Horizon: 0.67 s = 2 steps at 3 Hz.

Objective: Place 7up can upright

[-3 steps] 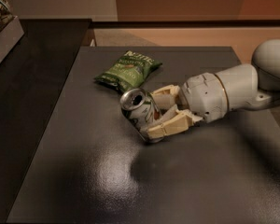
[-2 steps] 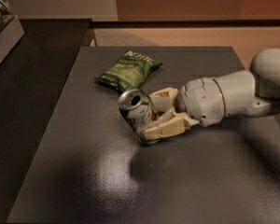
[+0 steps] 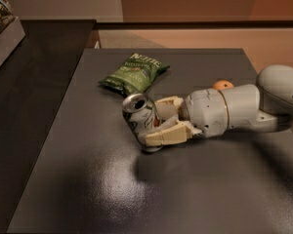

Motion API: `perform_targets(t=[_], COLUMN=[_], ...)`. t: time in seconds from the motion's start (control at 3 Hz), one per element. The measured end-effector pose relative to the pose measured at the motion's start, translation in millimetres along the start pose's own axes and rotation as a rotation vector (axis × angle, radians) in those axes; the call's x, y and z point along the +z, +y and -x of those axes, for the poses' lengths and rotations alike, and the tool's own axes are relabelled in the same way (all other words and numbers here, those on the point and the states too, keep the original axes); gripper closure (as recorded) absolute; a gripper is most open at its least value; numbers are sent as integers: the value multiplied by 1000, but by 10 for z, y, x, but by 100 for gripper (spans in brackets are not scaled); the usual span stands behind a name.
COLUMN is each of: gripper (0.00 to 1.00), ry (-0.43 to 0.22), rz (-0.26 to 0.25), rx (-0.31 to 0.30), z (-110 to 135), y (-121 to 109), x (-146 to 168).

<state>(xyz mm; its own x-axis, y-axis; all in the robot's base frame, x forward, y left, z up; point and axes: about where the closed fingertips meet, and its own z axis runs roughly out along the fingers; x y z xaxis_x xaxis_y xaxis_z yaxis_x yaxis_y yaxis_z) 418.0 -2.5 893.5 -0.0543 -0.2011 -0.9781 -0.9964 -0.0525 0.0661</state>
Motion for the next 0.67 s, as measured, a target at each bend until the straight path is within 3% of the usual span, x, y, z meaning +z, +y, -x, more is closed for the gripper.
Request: perform_targets(t=[0.67], gripper=[12], ry=[-29], rz=[-2], rx=[33], z=[-90], y=[-136], x=[-37])
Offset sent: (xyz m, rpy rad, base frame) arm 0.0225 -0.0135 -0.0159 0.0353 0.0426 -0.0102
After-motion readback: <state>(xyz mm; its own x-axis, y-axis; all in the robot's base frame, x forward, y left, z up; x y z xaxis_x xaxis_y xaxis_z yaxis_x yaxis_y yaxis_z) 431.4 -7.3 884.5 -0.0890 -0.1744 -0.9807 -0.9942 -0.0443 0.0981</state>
